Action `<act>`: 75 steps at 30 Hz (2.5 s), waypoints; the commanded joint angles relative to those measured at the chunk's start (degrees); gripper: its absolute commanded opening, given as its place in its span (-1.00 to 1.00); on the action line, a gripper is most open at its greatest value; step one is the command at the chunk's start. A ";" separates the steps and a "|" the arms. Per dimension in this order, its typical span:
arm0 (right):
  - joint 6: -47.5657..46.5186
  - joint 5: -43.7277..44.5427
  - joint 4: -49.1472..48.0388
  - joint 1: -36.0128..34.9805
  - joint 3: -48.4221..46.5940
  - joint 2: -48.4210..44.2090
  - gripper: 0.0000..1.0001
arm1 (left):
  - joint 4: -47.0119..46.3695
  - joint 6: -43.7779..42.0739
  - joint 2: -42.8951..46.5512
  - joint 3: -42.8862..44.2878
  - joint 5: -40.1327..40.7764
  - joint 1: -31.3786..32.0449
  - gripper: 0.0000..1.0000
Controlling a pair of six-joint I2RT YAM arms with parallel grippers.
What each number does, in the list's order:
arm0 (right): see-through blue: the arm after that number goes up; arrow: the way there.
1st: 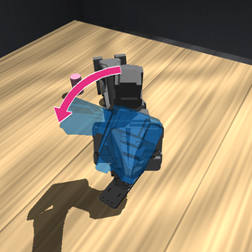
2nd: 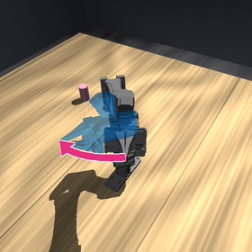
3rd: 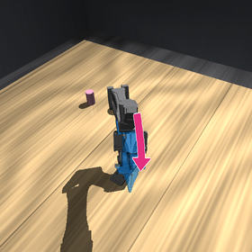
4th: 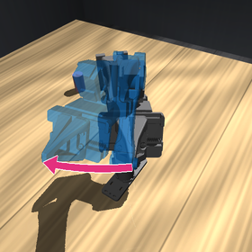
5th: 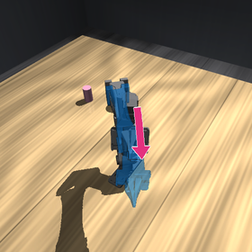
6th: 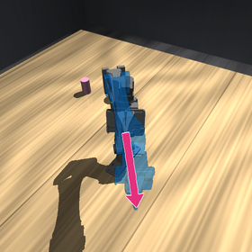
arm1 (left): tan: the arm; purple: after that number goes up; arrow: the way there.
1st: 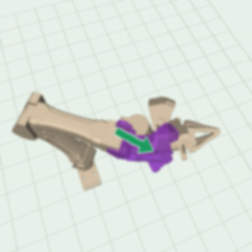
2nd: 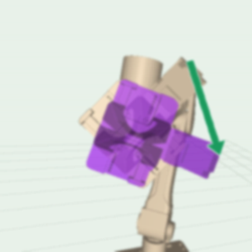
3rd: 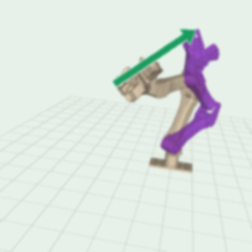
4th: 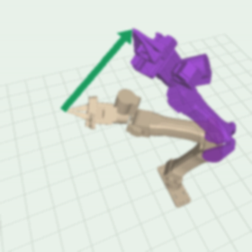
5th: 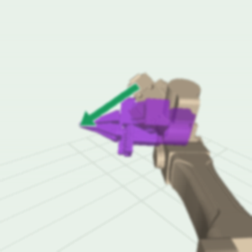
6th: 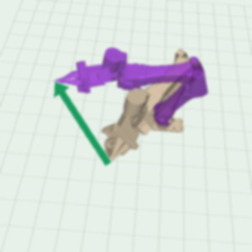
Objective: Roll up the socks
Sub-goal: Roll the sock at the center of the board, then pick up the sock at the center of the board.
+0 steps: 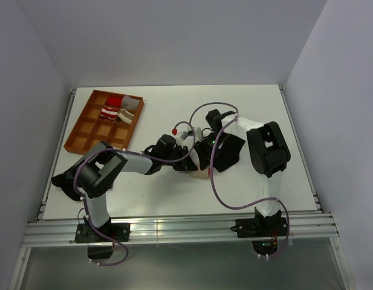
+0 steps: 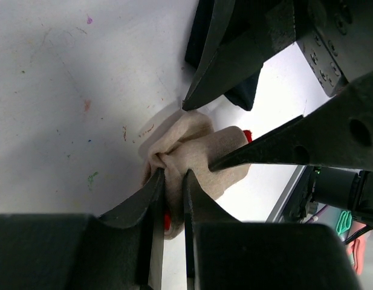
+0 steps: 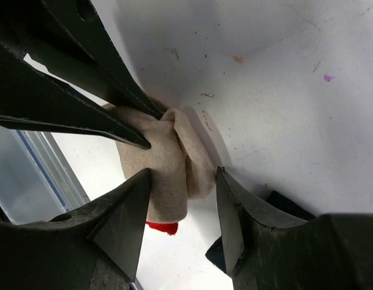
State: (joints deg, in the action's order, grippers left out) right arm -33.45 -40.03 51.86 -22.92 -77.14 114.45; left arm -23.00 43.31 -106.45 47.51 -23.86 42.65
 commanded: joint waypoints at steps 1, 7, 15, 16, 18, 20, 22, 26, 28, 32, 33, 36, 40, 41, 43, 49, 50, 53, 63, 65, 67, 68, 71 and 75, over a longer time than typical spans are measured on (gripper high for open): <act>-1.18 1.18 1.32 -1.96 1.38 1.47 0.08 | 8.33 -1.83 -4.20 -1.45 4.69 -0.03 -0.99; -1.70 -0.31 4.65 -2.13 0.33 3.49 -0.04 | 6.31 -0.42 -4.29 -1.27 6.01 -0.03 -0.99; -2.76 -3.30 7.55 -2.66 -0.11 5.51 -0.18 | 2.18 2.39 -4.64 -2.15 8.99 0.41 -0.99; -3.02 -3.56 7.99 -2.57 -0.29 5.69 -0.25 | 1.83 2.48 -4.90 -2.15 9.18 0.50 -0.99; -2.85 -3.74 8.09 -2.66 -0.38 6.22 -0.37 | 0.60 3.18 -5.17 -2.33 9.27 0.59 -0.99; -2.41 -3.65 7.82 -2.66 0.06 6.40 -0.53 | -0.28 3.88 -5.34 -2.77 9.62 0.59 -0.99; -1.88 -3.13 6.86 -2.66 0.41 6.31 -0.73 | -1.16 4.24 -4.91 -3.03 9.97 0.68 -0.99; 0.13 -1.98 4.93 -2.57 2.25 5.78 -0.96 | -1.87 5.29 -3.15 -4.43 10.93 0.68 -0.75; 1.10 -0.93 3.17 -2.57 2.87 5.25 -1.00 | -1.87 5.56 -1.66 -4.88 11.64 0.68 -0.65; 2.69 0.04 0.88 -2.57 5.07 4.29 -1.00 | -0.29 5.73 0.63 -6.02 13.39 0.59 -0.34; 2.95 0.13 0.44 -2.66 5.25 4.11 -1.00 | -0.29 5.82 1.16 -6.37 13.83 0.59 -0.22; 3.65 0.39 -0.61 -2.48 5.78 3.93 -1.00 | -0.46 6.52 4.40 -8.13 15.50 0.33 -0.08; 4.45 1.10 -2.02 -2.48 6.22 3.67 -1.00 | -0.73 7.14 6.70 -9.71 16.65 0.06 0.03; 4.71 1.01 -2.02 -2.48 6.22 3.67 -1.00 | -0.38 7.57 6.87 -9.89 17.00 -0.03 0.03; 5.15 1.01 -2.46 -2.48 6.30 3.58 -1.00 | -0.46 8.19 7.84 -10.59 17.70 -0.03 0.04; 6.12 1.62 -3.60 -2.22 6.57 2.79 -1.00 | -2.22 11.61 13.19 -16.12 19.73 -0.11 0.13; 6.12 1.62 -3.52 -2.13 6.48 2.79 -1.00 | -2.39 12.41 13.99 -17.35 19.64 -0.03 0.15; 6.73 1.71 -4.13 -1.96 6.66 2.71 -1.00 | -5.55 16.71 17.33 -21.13 19.72 0.50 0.21; 8.75 0.39 -5.01 -1.43 6.83 0.77 -1.00 | -23.30 38.41 14.81 -27.82 31.31 13.41 0.21; 8.93 0.39 -5.18 -1.34 7.18 0.60 -1.00 | -25.76 43.25 12.95 -28.00 33.95 16.82 0.22; 9.19 0.30 -5.54 -1.34 7.53 0.42 -1.00 | -27.27 47.19 10.40 -27.73 37.29 18.86 0.23; 9.19 0.22 -5.54 -1.25 7.62 0.33 -1.00 | -28.14 48.26 9.52 -27.64 38.44 20.44 0.22; 9.19 -0.05 -5.45 -1.17 7.80 0.33 -1.00 | -28.76 52.83 6.79 -27.29 41.43 22.12 0.21; 9.02 -0.31 -5.10 -0.99 7.71 0.42 -1.00 | -20.88 56.44 6.69 -24.75 45.90 24.05 0.19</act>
State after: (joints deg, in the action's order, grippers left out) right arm -23.35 -46.41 51.07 -24.29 -70.70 115.28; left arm -51.44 94.59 -98.74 21.39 15.38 65.23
